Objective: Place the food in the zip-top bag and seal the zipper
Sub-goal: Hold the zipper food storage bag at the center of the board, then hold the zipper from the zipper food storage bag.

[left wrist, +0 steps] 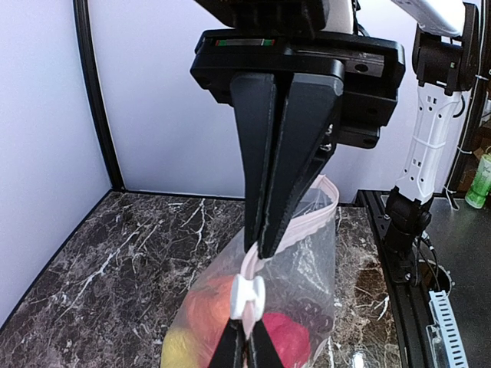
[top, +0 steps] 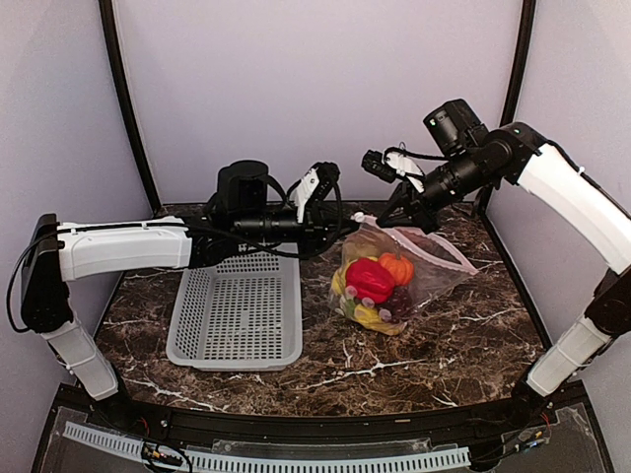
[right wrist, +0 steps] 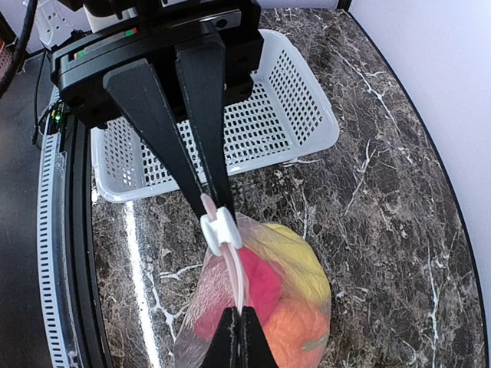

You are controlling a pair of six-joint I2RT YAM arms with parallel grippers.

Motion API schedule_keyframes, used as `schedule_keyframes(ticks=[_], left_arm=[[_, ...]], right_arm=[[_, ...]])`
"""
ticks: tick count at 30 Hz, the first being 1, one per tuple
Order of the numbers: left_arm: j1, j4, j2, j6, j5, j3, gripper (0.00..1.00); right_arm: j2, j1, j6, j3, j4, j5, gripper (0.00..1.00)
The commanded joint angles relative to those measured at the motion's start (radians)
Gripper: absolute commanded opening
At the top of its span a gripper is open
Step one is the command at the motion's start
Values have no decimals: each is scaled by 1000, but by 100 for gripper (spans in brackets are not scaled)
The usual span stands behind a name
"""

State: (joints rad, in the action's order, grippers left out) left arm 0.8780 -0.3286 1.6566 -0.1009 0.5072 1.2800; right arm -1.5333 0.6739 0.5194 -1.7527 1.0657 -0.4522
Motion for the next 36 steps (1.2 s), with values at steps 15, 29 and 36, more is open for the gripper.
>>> schedule_keyframes(ticks=[15,29,36], left_arm=[[-6,-45,3,18,29,0,1],[-6,-36,3,44,43,8,1],[-6,-26,1,40,13,8,1]], right_arm=[[-93,18,-9,-138,7,-141,34],[-106,46,-11,-148,2,-93,9],[-89,47,5,-116,9,-49,0]])
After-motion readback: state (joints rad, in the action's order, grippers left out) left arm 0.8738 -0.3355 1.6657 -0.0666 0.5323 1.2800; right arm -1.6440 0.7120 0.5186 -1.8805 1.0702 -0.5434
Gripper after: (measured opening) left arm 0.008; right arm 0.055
